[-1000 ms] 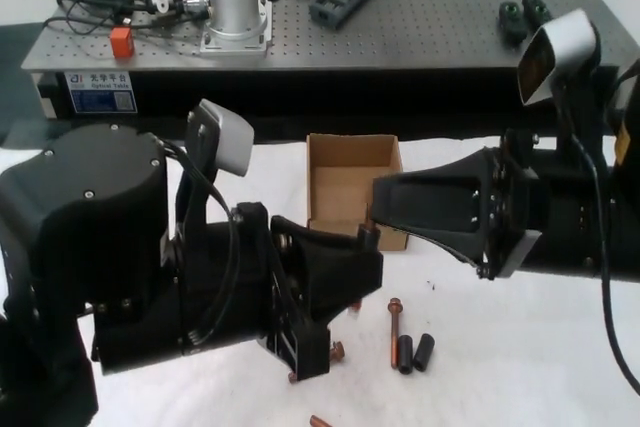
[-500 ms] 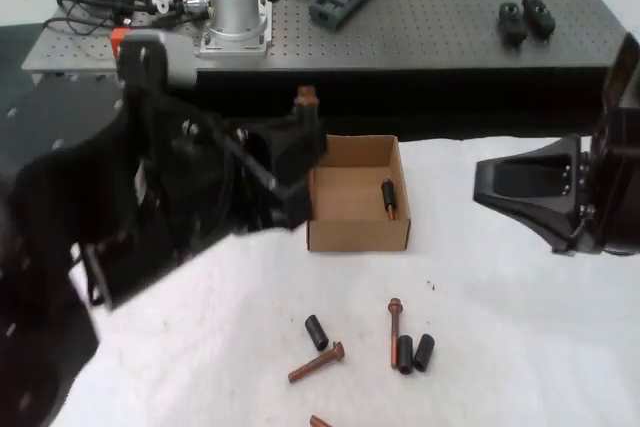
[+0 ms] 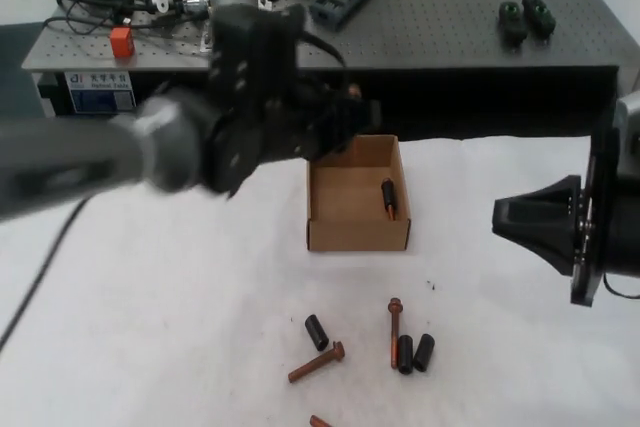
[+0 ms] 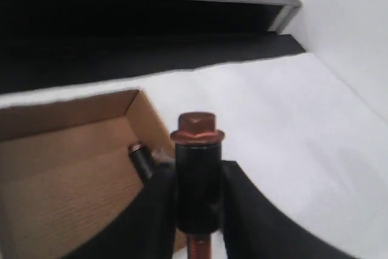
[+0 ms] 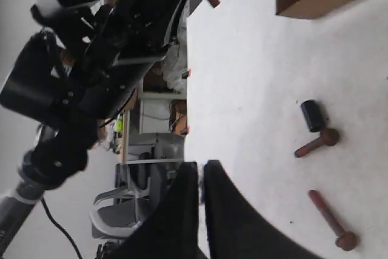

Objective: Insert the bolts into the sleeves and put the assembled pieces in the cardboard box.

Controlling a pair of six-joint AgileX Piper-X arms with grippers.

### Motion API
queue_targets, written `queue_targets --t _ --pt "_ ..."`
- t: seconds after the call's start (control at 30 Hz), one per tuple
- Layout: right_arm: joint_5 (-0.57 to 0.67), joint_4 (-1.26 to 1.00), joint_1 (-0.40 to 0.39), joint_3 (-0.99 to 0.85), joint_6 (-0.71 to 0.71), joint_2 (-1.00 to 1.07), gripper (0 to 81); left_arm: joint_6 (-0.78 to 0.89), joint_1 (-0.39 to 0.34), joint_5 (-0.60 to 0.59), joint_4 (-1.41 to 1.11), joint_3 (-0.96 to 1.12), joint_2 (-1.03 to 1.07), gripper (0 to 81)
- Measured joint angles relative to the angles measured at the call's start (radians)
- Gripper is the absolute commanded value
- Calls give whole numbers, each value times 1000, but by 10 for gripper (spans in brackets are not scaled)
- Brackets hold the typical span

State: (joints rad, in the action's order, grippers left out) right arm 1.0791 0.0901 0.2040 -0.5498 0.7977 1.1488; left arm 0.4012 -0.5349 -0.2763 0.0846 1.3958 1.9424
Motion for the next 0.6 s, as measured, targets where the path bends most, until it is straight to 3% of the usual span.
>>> queue_targets --t 0.1,0.23,0.43,0.6 --pt "-39 33 25 0 -60 11 35 2 4 2 164 233 176 7" --pt "-127 159 49 0 -200 11 35 2 8 2 237 358 278 7" --pt "-250 373 50 0 -387 11 35 15 10 2 312 474 361 7" --pt "-282 411 50 0 -424 11 35 76 10 -44 336 522 416 7"
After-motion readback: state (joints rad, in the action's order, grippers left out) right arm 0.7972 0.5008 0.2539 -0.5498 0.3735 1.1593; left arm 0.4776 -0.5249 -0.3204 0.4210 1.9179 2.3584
